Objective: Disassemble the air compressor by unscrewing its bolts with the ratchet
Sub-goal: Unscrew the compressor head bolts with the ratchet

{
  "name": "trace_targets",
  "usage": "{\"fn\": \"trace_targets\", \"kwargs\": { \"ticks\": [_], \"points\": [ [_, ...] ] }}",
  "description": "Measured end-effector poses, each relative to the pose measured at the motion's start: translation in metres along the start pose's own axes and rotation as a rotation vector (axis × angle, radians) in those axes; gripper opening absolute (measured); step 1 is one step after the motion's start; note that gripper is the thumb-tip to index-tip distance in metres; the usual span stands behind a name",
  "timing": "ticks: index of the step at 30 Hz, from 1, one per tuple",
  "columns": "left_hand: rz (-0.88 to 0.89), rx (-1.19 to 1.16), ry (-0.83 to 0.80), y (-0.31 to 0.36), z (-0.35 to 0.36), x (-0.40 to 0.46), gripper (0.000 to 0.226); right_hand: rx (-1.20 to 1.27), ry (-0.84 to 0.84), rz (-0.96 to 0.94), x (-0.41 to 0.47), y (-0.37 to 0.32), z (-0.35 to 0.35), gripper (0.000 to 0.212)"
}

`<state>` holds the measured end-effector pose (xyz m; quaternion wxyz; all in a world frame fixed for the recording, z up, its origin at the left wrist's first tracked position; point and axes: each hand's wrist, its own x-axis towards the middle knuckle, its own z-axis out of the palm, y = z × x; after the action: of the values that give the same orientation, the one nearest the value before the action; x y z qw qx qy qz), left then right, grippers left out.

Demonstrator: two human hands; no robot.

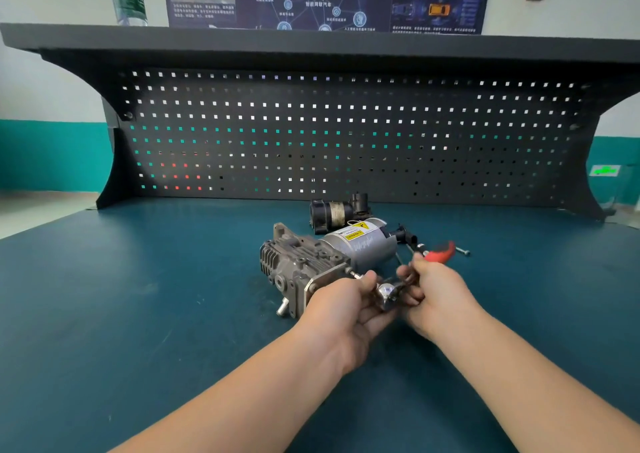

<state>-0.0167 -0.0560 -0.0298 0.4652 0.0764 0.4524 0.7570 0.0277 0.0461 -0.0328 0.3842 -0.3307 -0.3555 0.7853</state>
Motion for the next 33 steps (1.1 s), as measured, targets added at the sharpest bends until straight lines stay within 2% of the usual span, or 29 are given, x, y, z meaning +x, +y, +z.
{"fn": "trace_targets", "kwargs": {
  "ticks": [3, 6, 8, 12, 16, 18, 20, 22, 24, 27, 29, 33],
  "points": [
    [0.010, 0.003, 0.025, -0.001, 0.000, 0.001, 0.019, 0.017, -0.017, 0.070, 0.002, 0.004, -0.001, 0.037],
    [0.009, 0.018, 0.012, -0.001, -0.001, 0.001, 0.009, -0.018, -0.028, -0.086, -0.001, -0.001, 0.001, 0.027],
    [0.008, 0.039, 0.000, -0.001, -0.002, 0.001, 0.007, -0.105, -0.062, -0.265, -0.004, -0.003, 0.003, 0.025],
    [0.024, 0.039, -0.003, -0.003, -0.002, 0.001, 0.006, -0.461, -0.126, -0.735, -0.017, -0.002, 0.004, 0.026],
    [0.029, 0.038, -0.048, -0.003, -0.001, -0.001, 0.012, -0.685, -0.374, -1.151, -0.032, 0.002, 0.004, 0.019],
    [0.021, 0.010, -0.099, -0.002, -0.002, -0.003, 0.020, -0.887, -0.474, -1.409, -0.039, 0.002, 0.004, 0.011],
    [0.021, -0.013, -0.139, 0.000, -0.004, -0.003, 0.029, -1.030, -0.529, -1.596, -0.040, 0.005, 0.005, 0.022],
    [0.031, -0.005, -0.124, 0.000, -0.005, -0.003, 0.031, -0.998, -0.540, -1.511, -0.040, 0.006, 0.006, 0.019],
    [0.009, 0.008, -0.099, 0.000, -0.004, -0.001, 0.022, -0.815, -0.491, -1.258, -0.036, 0.005, 0.005, 0.016],
    [-0.012, 0.008, -0.048, 0.000, -0.002, 0.001, 0.008, -0.567, -0.272, -0.930, -0.023, -0.003, 0.006, 0.023],
    [-0.018, 0.009, -0.037, 0.001, -0.002, 0.001, 0.008, -0.413, -0.121, -0.675, -0.013, -0.006, 0.006, 0.027],
    [-0.034, -0.001, -0.023, 0.001, 0.000, 0.001, 0.007, -0.026, 0.012, -0.130, -0.001, 0.000, 0.001, 0.024]
  ]
}}
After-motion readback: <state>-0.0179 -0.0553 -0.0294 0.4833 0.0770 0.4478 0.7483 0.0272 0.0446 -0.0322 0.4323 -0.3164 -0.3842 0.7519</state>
